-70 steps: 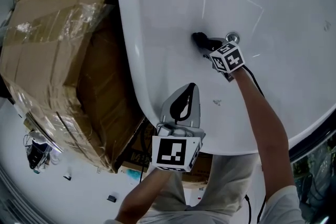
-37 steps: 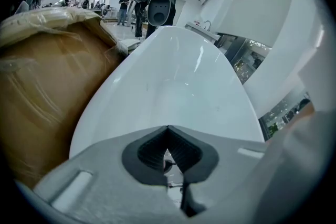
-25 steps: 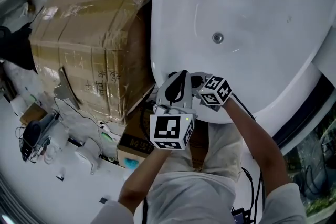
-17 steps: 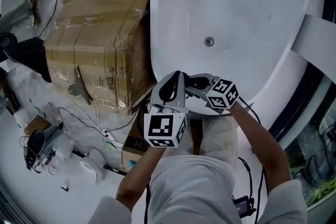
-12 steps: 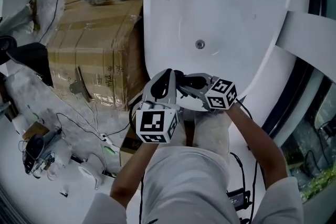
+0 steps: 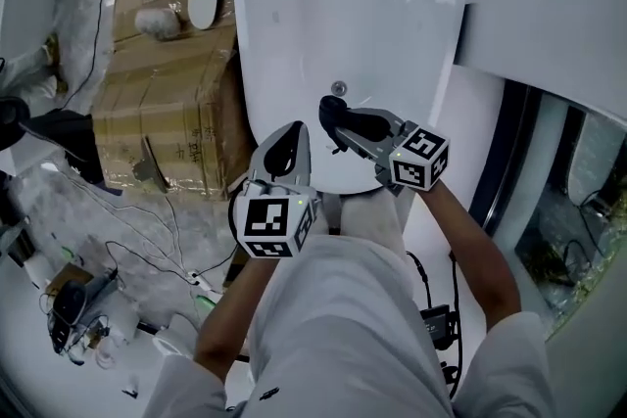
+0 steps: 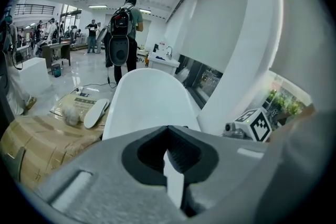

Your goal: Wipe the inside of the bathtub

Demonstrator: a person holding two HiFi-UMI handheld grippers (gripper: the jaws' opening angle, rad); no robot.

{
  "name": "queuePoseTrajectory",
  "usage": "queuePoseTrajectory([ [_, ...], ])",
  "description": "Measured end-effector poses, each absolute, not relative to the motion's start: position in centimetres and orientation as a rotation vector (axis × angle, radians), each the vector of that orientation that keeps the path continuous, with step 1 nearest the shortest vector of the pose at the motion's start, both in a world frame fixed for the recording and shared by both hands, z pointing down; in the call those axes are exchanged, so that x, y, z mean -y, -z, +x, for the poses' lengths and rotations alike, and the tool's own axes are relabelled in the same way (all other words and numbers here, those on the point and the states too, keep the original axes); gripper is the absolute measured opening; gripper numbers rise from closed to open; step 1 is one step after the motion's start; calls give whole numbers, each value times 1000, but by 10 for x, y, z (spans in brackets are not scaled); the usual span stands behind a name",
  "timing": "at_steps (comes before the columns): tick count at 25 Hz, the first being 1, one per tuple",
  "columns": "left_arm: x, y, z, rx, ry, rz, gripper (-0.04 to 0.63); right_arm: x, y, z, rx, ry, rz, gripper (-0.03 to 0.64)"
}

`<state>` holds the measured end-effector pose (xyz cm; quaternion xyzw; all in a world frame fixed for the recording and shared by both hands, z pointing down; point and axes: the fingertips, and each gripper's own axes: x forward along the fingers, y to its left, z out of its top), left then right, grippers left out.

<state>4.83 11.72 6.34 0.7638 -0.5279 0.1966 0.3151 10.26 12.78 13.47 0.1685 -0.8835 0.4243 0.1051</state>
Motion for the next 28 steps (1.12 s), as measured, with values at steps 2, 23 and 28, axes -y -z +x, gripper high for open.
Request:
queuePoseTrajectory([
  [2, -117, -48, 50, 1387, -510, 2030, -2, -128, -116, 112, 2613, -1237, 550, 103],
  [23, -90, 84, 88, 1277, -365, 2328, -2, -80, 114, 237, 2782, -701, 1254, 103],
  [28, -109, 110, 91, 1252, -296, 2321, -2, -103, 149, 236, 2822, -556, 1318, 103],
])
